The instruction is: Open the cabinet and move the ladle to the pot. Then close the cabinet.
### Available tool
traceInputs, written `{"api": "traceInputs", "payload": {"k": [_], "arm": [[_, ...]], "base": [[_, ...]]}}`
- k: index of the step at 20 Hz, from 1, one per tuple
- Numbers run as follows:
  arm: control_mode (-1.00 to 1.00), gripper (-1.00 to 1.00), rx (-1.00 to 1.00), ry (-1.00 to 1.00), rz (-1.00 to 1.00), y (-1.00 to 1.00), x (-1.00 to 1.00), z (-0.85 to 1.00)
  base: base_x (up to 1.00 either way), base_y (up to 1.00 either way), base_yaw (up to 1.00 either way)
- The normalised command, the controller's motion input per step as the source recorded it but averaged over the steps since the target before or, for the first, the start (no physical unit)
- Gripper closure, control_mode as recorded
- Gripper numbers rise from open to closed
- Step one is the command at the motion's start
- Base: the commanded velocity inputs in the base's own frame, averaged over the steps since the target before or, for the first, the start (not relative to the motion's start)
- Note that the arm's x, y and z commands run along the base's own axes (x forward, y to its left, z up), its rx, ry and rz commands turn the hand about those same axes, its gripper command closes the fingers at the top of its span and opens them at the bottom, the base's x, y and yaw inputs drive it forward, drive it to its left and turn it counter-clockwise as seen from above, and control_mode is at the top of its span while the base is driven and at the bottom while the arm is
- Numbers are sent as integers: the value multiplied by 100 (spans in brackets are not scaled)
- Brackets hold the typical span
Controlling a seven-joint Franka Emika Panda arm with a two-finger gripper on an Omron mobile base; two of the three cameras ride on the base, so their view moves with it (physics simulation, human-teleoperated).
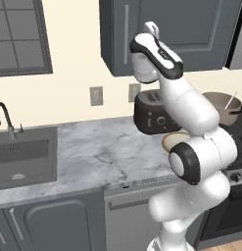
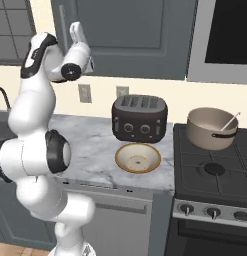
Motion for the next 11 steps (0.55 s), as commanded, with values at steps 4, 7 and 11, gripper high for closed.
{"api": "traceInputs", "payload": {"k": [4, 7, 11], "arm": [[-100, -100, 0, 5, -4, 31, 82, 0], [-100, -100, 0, 6, -4, 25, 80, 0], [-100, -100, 0, 11, -2, 12, 65, 2]], "base": [[0, 0, 0], [0, 0, 0], [0, 0, 0]]}}
